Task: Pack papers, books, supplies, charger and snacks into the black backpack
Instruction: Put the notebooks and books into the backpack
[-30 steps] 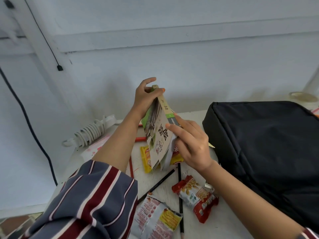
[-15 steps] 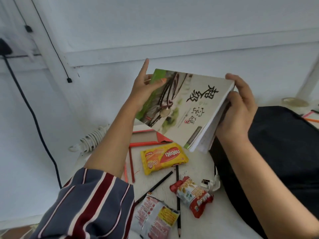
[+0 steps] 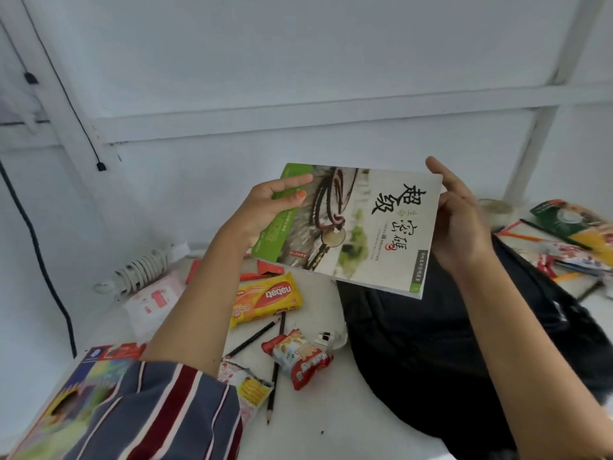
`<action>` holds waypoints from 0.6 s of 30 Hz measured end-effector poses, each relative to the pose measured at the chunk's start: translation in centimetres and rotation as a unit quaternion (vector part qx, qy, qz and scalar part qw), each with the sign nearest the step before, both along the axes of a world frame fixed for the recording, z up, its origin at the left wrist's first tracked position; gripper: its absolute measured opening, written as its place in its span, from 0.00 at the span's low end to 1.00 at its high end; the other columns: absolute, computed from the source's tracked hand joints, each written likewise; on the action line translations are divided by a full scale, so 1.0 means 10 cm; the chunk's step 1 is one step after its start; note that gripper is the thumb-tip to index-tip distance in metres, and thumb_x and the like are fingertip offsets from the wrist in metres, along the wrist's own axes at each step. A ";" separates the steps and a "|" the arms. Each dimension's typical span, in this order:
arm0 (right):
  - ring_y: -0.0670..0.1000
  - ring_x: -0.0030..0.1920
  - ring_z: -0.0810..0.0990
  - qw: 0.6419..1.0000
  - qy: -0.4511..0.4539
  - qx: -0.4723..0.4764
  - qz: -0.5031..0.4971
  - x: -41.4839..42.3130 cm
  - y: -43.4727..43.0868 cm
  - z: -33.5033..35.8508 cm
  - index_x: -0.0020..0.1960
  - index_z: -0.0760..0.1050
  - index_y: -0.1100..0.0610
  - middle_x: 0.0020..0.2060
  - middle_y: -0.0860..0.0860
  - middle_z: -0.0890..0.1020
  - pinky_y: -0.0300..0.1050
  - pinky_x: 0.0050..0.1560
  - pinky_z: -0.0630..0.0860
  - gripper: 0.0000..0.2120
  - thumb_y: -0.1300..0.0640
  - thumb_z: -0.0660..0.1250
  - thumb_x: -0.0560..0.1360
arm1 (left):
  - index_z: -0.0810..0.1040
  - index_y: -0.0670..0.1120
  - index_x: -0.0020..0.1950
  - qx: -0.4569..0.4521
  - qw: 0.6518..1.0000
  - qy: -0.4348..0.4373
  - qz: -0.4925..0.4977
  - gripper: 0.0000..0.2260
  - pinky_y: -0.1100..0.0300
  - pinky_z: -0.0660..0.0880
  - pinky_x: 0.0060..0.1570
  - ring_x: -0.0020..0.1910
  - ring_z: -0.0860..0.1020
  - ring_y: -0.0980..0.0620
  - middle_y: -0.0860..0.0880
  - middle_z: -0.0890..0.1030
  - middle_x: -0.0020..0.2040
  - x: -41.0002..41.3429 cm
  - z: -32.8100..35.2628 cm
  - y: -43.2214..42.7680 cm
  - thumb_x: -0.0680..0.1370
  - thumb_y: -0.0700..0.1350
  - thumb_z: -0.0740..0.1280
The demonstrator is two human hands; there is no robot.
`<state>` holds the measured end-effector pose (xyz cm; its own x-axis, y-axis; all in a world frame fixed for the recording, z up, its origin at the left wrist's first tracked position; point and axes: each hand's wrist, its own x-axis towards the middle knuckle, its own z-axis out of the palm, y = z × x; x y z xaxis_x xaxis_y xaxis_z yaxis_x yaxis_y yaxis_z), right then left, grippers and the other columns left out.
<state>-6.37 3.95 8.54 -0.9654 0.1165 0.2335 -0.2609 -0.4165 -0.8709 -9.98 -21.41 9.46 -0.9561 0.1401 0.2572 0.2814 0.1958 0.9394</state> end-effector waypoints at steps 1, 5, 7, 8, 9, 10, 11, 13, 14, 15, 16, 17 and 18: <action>0.54 0.43 0.80 0.999 0.009 0.019 0.036 0.02 0.16 0.01 0.59 0.75 0.42 0.43 0.52 0.84 0.50 0.43 0.75 0.22 0.61 0.50 0.77 | 0.78 0.57 0.55 0.016 1.000 0.002 0.009 0.13 0.61 0.65 0.65 0.61 0.73 0.57 0.53 0.75 0.64 0.04 -0.01 0.08 0.74 0.41 0.68; 0.54 0.48 0.82 0.981 0.038 0.136 0.134 0.15 0.62 0.03 0.66 0.66 0.37 0.55 0.51 0.81 0.48 0.42 0.80 0.23 0.58 0.46 0.79 | 0.79 0.57 0.54 0.070 0.997 -0.006 0.038 0.15 0.54 0.63 0.69 0.67 0.71 0.50 0.52 0.76 0.63 0.23 -0.01 0.46 0.70 0.43 0.71; 0.50 0.49 0.82 0.972 0.061 0.187 0.126 0.19 0.75 -0.05 0.64 0.70 0.42 0.54 0.48 0.81 0.42 0.43 0.80 0.22 0.65 0.55 0.78 | 0.77 0.55 0.58 0.058 0.997 -0.004 0.044 0.17 0.60 0.61 0.68 0.67 0.70 0.52 0.56 0.75 0.61 0.34 -0.05 0.66 0.71 0.42 0.70; 0.49 0.48 0.82 0.972 0.068 0.181 0.130 0.21 0.82 -0.10 0.61 0.74 0.45 0.53 0.49 0.81 0.41 0.42 0.80 0.22 0.69 0.60 0.75 | 0.75 0.54 0.60 0.056 0.997 -0.001 0.046 0.17 0.64 0.61 0.66 0.67 0.70 0.54 0.57 0.75 0.60 0.39 -0.07 0.75 0.73 0.40 0.68; 0.48 0.47 0.83 0.975 0.066 0.162 0.139 0.23 0.88 -0.16 0.57 0.78 0.47 0.52 0.49 0.81 0.40 0.41 0.80 0.22 0.70 0.63 0.72 | 0.74 0.54 0.62 0.059 0.997 0.001 0.048 0.18 0.65 0.61 0.65 0.66 0.70 0.56 0.57 0.74 0.60 0.45 -0.10 0.84 0.74 0.39 0.67; 0.49 0.46 0.83 0.977 0.057 0.137 0.150 0.25 0.94 -0.21 0.52 0.81 0.48 0.52 0.50 0.81 0.40 0.39 0.80 0.20 0.69 0.65 0.69 | 0.74 0.54 0.62 0.063 0.997 0.002 0.050 0.18 0.66 0.61 0.64 0.65 0.70 0.58 0.57 0.74 0.60 0.51 -0.13 0.92 0.75 0.39 0.67; 0.50 0.45 0.83 0.979 0.043 0.118 0.159 0.28 1.00 -0.25 0.49 0.82 0.48 0.52 0.51 0.81 0.41 0.39 0.80 0.18 0.67 0.68 0.66 | 0.74 0.54 0.62 0.063 0.997 0.002 0.053 0.18 0.66 0.61 0.65 0.64 0.69 0.60 0.56 0.74 0.62 0.57 -0.16 0.98 0.75 0.39 0.67; 0.50 0.47 0.83 0.979 0.011 0.113 0.170 0.33 1.10 -0.34 0.51 0.81 0.49 0.54 0.51 0.81 0.42 0.39 0.80 0.20 0.64 0.70 0.62 | 0.74 0.55 0.61 0.056 0.997 -0.006 0.054 0.17 0.63 0.59 0.67 0.65 0.67 0.60 0.54 0.74 0.65 0.70 -0.21 1.10 0.75 0.39 0.67; 0.51 0.48 0.83 0.977 -0.003 0.118 0.176 0.36 1.14 -0.39 0.53 0.80 0.49 0.55 0.51 0.81 0.42 0.40 0.80 0.22 0.64 0.71 0.61 | 0.74 0.55 0.61 0.048 0.997 -0.013 0.057 0.17 0.61 0.58 0.68 0.66 0.67 0.59 0.53 0.74 0.66 0.75 -0.23 1.14 0.75 0.39 0.67; 0.50 0.48 0.83 0.976 -0.012 0.120 0.181 0.40 1.18 -0.43 0.55 0.79 0.50 0.55 0.51 0.81 0.42 0.41 0.80 0.24 0.63 0.72 0.61 | 0.75 0.55 0.60 0.042 0.997 -0.018 0.058 0.17 0.59 0.58 0.69 0.67 0.66 0.58 0.53 0.73 0.66 0.81 -0.25 1.19 0.75 0.39 0.67; 0.51 0.48 0.83 0.976 -0.017 0.118 0.182 0.44 1.22 -0.47 0.56 0.78 0.49 0.55 0.50 0.81 0.43 0.41 0.80 0.24 0.63 0.73 0.61 | 0.75 0.56 0.60 0.034 0.998 -0.020 0.057 0.17 0.58 0.57 0.70 0.67 0.66 0.59 0.53 0.73 0.67 0.85 -0.26 1.24 0.75 0.40 0.67; 0.51 0.47 0.84 0.977 -0.021 0.111 0.179 0.48 1.26 -0.50 0.56 0.78 0.49 0.54 0.50 0.82 0.44 0.41 0.81 0.24 0.64 0.72 0.62 | 0.74 0.56 0.60 0.023 0.998 -0.018 0.056 0.17 0.57 0.56 0.70 0.67 0.65 0.59 0.54 0.73 0.67 0.90 -0.27 1.29 0.75 0.41 0.67; 0.51 0.45 0.84 0.980 -0.024 0.100 0.172 0.52 1.30 -0.51 0.57 0.77 0.49 0.51 0.49 0.83 0.45 0.40 0.82 0.23 0.66 0.70 0.66 | 0.74 0.57 0.60 0.011 0.998 -0.017 0.057 0.17 0.57 0.55 0.70 0.68 0.64 0.58 0.54 0.72 0.67 0.93 -0.27 1.34 0.75 0.42 0.67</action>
<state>-1.20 16.94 3.41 -0.9501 -0.2608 0.1713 -0.0912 -0.2930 -0.9517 -0.68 -8.02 6.80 -0.9738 0.0239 0.2262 0.2263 0.2035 0.9526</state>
